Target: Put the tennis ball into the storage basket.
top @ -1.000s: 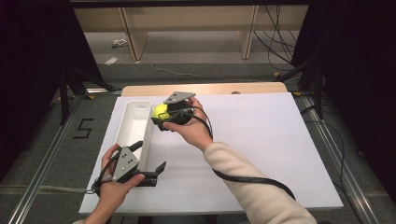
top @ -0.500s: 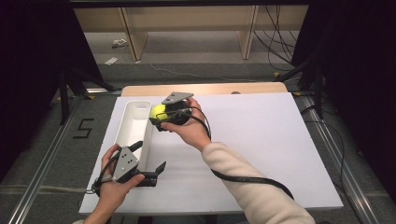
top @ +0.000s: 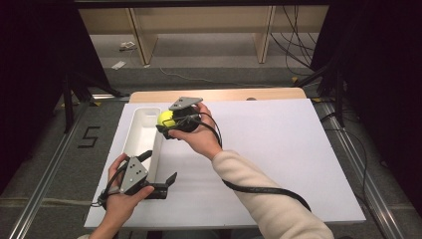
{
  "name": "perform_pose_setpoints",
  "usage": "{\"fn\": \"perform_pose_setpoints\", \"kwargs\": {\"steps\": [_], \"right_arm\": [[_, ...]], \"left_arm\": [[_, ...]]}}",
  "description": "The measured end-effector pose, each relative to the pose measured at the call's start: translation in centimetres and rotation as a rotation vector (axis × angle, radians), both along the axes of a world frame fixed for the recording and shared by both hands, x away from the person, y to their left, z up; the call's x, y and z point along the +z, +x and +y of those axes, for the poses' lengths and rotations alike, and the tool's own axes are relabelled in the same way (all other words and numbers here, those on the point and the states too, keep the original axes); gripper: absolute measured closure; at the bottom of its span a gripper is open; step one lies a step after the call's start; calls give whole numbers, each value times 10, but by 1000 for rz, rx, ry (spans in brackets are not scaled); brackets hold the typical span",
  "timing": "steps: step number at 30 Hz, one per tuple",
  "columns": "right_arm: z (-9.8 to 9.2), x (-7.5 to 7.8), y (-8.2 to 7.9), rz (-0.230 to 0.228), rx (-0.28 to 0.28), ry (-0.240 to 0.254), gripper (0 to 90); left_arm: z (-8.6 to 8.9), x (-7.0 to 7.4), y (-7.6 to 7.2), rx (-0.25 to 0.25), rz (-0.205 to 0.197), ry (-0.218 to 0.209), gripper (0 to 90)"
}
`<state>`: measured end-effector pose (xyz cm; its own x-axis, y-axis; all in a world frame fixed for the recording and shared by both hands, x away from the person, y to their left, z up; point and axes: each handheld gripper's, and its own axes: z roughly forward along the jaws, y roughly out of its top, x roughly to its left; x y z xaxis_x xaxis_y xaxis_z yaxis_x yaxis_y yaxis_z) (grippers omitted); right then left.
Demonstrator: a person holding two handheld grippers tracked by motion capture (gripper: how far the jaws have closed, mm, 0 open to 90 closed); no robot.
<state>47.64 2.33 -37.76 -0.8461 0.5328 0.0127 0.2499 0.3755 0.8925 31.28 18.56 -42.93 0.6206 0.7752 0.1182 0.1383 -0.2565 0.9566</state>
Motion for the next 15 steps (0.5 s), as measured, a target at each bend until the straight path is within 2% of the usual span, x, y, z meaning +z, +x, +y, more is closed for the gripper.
{"fn": "perform_pose_setpoints", "kwargs": {"steps": [15], "right_arm": [[12, 2, 0, 3, 19, 2, 270]], "left_arm": [[0, 0, 0, -2, -1, 4, 0]]}}
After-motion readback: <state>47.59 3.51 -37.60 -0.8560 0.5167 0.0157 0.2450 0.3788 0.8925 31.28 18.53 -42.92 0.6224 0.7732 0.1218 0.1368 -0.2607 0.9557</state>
